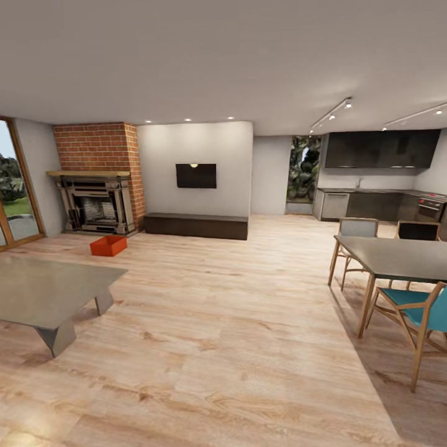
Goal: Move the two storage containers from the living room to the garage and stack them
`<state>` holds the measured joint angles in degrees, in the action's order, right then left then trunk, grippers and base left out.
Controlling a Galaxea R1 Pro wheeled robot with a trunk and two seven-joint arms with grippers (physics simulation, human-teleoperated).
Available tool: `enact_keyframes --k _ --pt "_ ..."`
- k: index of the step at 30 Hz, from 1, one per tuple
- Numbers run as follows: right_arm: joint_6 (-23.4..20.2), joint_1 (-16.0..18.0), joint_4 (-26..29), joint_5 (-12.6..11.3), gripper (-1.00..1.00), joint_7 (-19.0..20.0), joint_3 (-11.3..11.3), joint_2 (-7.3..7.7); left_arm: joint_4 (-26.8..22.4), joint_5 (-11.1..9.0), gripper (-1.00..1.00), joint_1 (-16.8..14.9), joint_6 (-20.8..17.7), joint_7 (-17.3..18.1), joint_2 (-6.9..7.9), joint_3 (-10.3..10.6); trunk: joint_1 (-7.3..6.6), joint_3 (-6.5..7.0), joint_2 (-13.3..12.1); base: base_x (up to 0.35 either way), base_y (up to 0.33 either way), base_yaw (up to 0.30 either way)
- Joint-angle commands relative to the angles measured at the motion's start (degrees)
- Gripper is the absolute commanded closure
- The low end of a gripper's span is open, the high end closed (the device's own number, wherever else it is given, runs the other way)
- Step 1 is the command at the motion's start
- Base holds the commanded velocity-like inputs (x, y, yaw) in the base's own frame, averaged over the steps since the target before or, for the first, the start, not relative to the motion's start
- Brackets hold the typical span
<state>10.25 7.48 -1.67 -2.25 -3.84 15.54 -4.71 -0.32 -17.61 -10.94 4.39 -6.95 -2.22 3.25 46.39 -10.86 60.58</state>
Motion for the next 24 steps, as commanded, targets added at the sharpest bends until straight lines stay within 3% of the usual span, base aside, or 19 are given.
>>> enact_keyframes --k 1,24 --pt "0.3 0.1 -0.2 -0.2 -1.0 -0.2 0.5 -0.03 0.0 -0.4 -1.0 0.0 0.2 -0.2 -0.01 0.4 0.04 -0.08 0.0 0.323 0.0 0.0" --pt "0.3 0.1 -0.2 -0.2 -1.0 -0.2 0.5 -0.03 0.0 -0.4 -1.0 0.0 0.2 -0.2 0.02 0.4 0.04 -0.08 0.0 0.323 0.0 0.0"
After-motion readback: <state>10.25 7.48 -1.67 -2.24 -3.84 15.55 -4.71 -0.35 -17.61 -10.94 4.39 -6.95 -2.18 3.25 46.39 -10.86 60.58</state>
